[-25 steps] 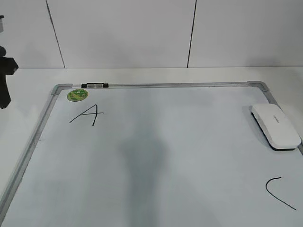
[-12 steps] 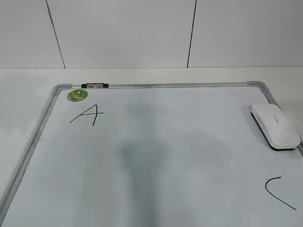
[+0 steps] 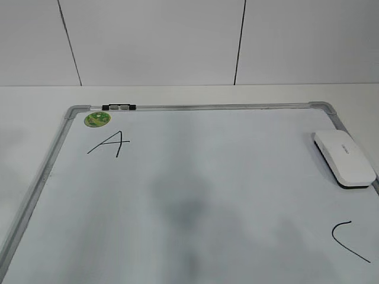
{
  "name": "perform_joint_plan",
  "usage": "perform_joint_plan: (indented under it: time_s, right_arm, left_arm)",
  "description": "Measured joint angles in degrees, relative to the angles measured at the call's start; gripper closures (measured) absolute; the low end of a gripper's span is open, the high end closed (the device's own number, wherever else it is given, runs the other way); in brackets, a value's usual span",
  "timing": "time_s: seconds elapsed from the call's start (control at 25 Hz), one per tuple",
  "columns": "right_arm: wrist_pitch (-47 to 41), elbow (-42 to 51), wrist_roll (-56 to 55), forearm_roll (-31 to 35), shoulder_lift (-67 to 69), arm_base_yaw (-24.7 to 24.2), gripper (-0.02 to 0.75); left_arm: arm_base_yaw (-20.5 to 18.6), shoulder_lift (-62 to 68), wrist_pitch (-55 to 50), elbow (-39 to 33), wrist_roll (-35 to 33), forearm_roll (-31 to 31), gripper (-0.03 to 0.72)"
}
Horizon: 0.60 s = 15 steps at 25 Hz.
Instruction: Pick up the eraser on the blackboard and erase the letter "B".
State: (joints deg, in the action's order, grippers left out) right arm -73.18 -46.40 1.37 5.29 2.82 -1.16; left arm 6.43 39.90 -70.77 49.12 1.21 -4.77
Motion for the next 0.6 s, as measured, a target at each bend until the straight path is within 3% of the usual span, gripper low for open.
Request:
perform_joint_plan:
  time_s: [0.44,0.6]
  right_arm:
    - [0.0,13.2,0.0,-2.8,-0.8,0.0,0.166]
    - [2.4,15.9,-0.1,-3.3,-0.8,0.0,0.166]
  left_arm:
    - [0.0,-31.5,1.3,-15.5,-0.1,3.9,0.452]
    - [0.1,-39.2,4.2,-17.8,-0.1,4.3,0.453]
